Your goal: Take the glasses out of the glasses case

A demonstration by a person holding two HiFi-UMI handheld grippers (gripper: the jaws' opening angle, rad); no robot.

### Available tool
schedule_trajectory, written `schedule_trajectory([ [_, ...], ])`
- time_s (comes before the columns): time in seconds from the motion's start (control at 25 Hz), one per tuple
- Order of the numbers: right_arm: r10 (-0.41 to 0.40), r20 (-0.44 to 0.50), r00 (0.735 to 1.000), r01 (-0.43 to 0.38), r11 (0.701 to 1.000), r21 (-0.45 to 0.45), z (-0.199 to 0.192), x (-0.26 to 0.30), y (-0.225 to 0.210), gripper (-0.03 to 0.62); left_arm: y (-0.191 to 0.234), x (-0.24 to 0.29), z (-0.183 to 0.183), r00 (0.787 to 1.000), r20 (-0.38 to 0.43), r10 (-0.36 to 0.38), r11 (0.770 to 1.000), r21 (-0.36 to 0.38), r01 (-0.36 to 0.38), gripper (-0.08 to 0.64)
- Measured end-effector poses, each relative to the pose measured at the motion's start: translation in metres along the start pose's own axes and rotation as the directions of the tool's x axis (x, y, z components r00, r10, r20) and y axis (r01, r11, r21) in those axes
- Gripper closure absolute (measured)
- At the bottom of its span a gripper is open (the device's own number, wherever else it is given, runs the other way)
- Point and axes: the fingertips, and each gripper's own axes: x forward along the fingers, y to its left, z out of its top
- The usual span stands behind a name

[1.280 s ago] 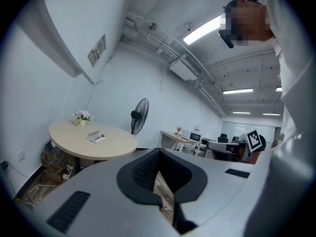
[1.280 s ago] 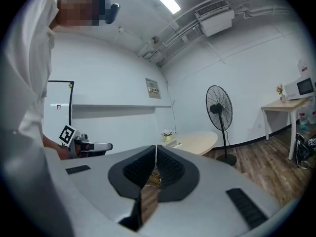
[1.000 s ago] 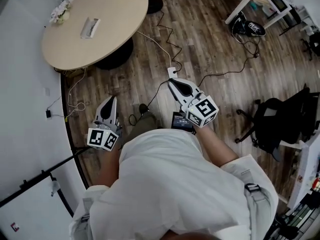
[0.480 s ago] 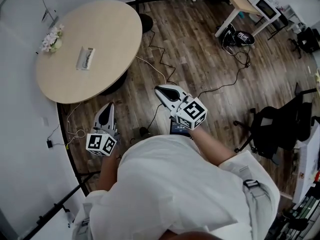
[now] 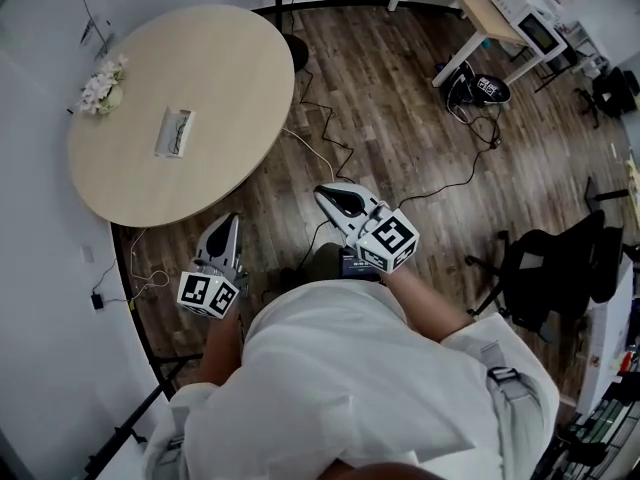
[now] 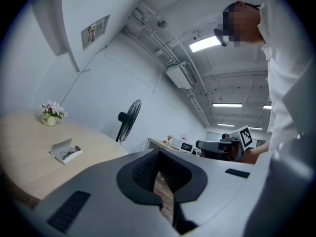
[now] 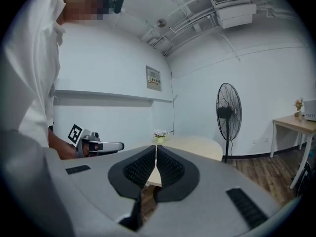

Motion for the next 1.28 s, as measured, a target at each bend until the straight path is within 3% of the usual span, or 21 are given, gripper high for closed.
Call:
schedule_trajectory([
  [0.4, 0.06, 0.015, 0.998, -0.061, 0.997, 0.04, 0.004, 0.065, -0.08, 0.566, 0.056, 0.066, 0.001, 0.99, -0.041, 0.135, 0.991, -0.007, -0.135, 0.555],
  [0.64, 0.131, 0.031, 0.991, -0.132, 0.991, 0.032, 0.027, 0.107, -0.151, 0.566, 0.075, 0.137, 0.02, 0.986, -0.042, 0.164, 0.986, 0.029, -0.162, 0.552],
  [0.76, 0.162, 0.032, 0.986, -0.163, 0.986, 0.038, 0.035, 0.121, -0.187, 0.566, 0.083, 0.168, 0.031, 0.98, -0.022, 0.197, 0.98, -0.019, -0.197, 0.552],
  [0.96, 0.224, 0.052, 0.973, -0.226, 0.973, 0.049, 0.047, 0.141, -0.236, 0.566, 0.111, 0.196, 0.042, 0.936, 0.01, 0.351, 0.935, -0.059, -0.35, 0.552],
  [1.28, 0.349, 0.104, 0.931, -0.355, 0.933, 0.054, 0.049, 0.192, -0.278, 0.566, 0.145, 0.207, 0.052, 0.84, -0.006, 0.543, 0.84, 0.014, -0.543, 0.554],
])
